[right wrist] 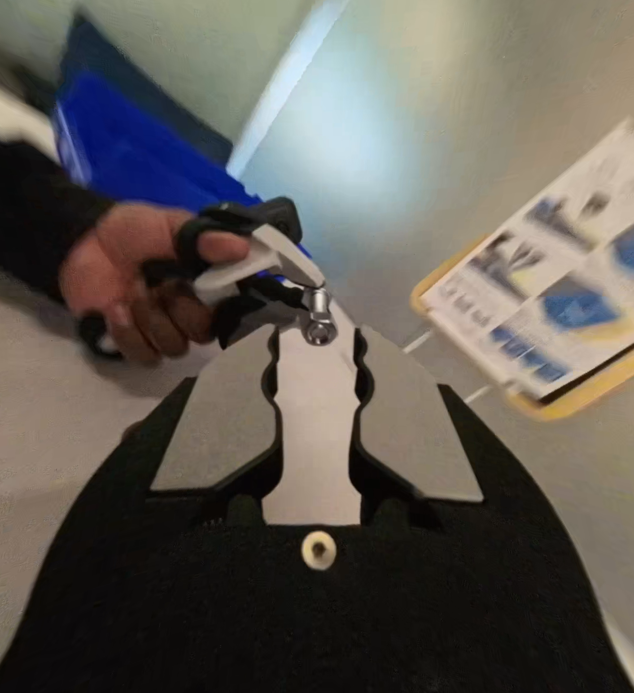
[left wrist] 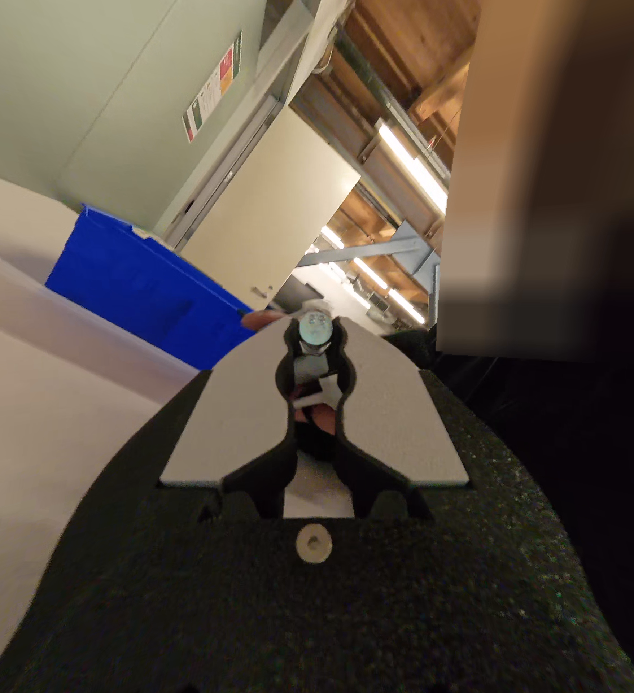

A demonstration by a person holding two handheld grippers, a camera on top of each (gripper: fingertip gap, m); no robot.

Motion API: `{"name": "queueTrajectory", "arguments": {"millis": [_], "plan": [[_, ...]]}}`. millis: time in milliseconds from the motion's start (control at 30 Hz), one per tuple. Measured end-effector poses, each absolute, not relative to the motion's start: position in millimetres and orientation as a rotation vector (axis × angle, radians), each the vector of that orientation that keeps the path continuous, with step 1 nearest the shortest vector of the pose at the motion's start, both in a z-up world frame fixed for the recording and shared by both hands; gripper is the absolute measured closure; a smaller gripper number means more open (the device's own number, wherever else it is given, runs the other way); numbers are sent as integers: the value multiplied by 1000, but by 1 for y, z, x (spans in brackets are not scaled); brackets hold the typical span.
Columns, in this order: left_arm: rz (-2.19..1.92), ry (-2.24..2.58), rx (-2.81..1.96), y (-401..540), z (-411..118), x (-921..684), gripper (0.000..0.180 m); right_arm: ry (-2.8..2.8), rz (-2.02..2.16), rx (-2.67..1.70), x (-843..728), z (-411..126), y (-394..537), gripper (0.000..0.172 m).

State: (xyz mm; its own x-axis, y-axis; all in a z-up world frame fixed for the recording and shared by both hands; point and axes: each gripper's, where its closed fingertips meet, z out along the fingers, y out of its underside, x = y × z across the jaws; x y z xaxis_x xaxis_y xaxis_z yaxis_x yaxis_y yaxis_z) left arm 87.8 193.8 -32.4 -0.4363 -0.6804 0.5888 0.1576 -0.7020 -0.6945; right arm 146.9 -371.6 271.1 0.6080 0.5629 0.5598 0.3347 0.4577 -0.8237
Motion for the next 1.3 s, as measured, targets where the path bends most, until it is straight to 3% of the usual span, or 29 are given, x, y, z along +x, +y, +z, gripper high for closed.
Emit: {"name": "queueTrajectory", "arguments": {"millis": [100,233,333,467,567,767,867,900,1067,1200,1300], "plan": [[-2202,690,-1194,199,-26,83,163,-715,748,-1358,149,274,-366,122],[-2201,668,-1169,200,-27,83,163,-488,1199,-1459,152,274,-362,123],[-2201,674,-1144,198,-26,85,163,-423,1414,-1481,147,272,-366,127],[-2127,764,-1165,191,-30,92,163,-363,1554,-1451,150,274,-369,154],[-2069,806,-1170,190,-31,92,163,-509,1363,-1472,148,269,-370,154],[-2065,819,-1298,191,-41,98,163,-1117,77,-1075,152,260,-373,154],[-2101,806,-1301,188,-40,99,163,-1178,-140,-937,151,263,-377,154],[-2115,795,-1290,187,-38,98,163,-1153,-82,-957,152,266,-379,154],[-2087,781,-1237,190,-33,95,163,-923,527,-1250,149,273,-376,120],[-2029,810,-1198,191,-31,92,164,-694,1115,-1425,142,270,-378,121],[-1983,860,-1202,190,-34,93,163,-603,1250,-1461,144,266,-374,143]]}}
